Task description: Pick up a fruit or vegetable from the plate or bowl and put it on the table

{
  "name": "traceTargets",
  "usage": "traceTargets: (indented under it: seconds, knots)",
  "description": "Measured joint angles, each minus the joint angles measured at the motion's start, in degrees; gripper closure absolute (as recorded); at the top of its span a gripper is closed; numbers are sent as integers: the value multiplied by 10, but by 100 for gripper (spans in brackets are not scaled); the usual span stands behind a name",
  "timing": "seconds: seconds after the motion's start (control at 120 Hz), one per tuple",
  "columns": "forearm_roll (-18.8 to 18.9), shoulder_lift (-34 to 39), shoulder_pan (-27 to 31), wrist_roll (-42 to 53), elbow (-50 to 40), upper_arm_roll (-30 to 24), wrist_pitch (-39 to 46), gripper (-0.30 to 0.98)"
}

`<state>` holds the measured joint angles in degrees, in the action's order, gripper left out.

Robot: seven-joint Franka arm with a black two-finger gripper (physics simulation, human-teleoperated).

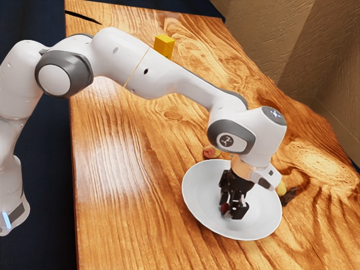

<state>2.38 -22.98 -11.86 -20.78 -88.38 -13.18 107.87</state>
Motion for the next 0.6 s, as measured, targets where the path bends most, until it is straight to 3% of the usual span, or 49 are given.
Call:
traceTargets:
  seconds: [0.6]
  knots:
    - [2,-5,0,0,9,1,-6,45]
